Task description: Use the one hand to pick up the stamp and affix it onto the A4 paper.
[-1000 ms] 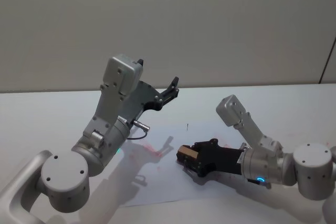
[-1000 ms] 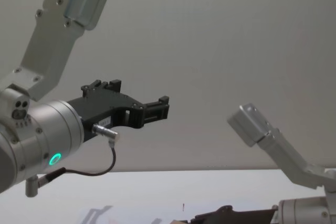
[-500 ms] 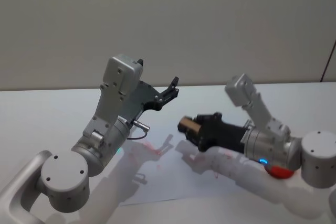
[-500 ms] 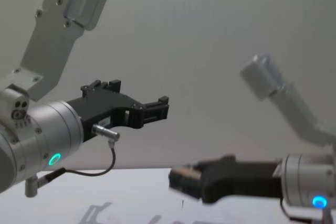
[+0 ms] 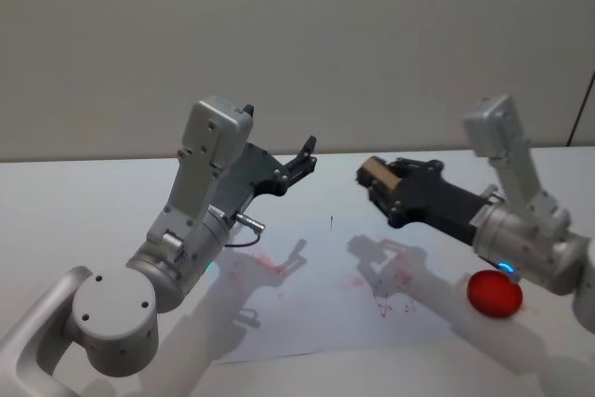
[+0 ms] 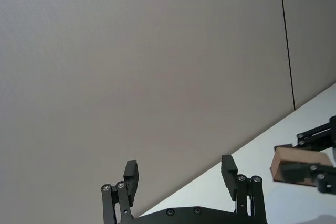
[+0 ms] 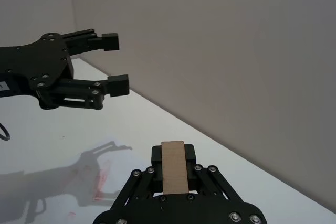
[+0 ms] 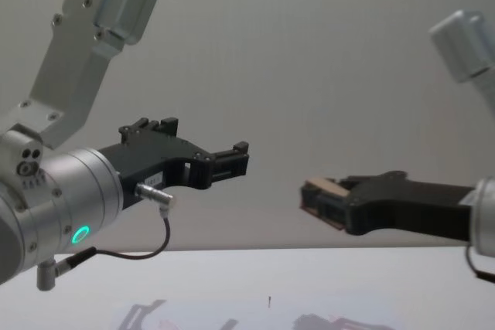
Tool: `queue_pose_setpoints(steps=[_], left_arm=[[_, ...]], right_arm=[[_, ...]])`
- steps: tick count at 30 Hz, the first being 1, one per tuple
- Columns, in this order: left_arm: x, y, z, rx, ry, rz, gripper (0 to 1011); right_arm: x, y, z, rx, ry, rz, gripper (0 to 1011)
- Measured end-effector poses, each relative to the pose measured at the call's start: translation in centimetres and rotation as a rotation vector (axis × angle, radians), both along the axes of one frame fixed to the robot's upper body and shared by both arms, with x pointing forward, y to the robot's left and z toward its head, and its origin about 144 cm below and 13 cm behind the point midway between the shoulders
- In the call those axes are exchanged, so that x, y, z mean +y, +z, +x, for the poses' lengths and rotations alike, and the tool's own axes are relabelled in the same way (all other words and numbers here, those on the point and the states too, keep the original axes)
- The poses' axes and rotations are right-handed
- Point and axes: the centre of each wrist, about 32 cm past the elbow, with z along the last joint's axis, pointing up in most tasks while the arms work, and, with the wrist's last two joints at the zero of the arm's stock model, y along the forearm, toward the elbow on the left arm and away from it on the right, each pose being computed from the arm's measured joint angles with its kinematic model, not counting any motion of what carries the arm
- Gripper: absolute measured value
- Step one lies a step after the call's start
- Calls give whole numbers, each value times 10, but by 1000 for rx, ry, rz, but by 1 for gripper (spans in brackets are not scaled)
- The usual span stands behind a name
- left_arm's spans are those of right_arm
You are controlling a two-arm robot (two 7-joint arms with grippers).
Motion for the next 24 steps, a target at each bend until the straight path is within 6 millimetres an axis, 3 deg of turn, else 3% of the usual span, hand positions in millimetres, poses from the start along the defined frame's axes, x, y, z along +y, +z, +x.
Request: queue_pose_setpoints(steps=[24], left_arm=[[0,0,0,0,0,0,1001]], right_arm=[[-57,-8,-70,160,-357,37,219]])
